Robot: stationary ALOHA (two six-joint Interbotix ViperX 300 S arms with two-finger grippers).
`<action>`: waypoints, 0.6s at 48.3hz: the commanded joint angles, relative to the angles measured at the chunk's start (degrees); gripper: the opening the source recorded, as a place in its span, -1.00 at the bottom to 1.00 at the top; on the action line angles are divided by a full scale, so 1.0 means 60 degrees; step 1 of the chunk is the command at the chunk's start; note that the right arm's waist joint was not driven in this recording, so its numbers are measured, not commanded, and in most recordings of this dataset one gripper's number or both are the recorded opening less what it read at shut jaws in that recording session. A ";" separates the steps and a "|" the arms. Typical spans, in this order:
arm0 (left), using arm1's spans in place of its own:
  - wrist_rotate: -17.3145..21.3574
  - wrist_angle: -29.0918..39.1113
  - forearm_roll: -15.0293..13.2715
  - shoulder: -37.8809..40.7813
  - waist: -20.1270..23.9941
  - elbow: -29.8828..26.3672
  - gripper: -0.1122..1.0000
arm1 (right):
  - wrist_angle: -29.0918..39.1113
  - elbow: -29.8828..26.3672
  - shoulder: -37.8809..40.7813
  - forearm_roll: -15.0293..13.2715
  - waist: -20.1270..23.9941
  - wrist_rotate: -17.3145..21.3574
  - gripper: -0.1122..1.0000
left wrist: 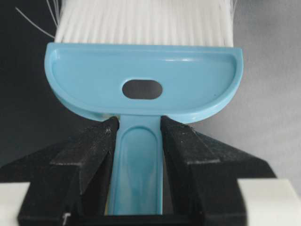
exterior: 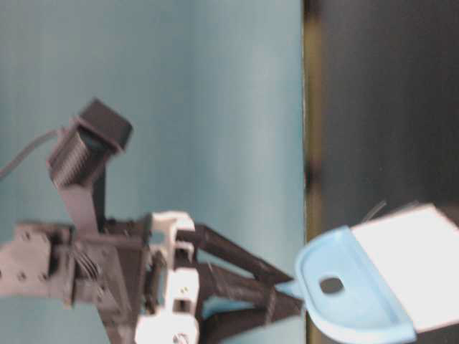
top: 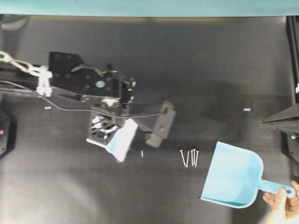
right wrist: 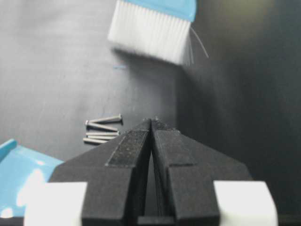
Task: Hold the dustpan with a person, while the left arm uses a hand brush to gather the screws into the dustpan.
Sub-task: 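Sweep the screws with the brush toward the hand-held dustpan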
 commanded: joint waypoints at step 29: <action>0.0601 -0.1157 0.0029 0.1655 -0.0264 -0.1626 -0.24 | -0.0073 0.0029 0.0044 0.0000 0.0000 -0.0044 -0.80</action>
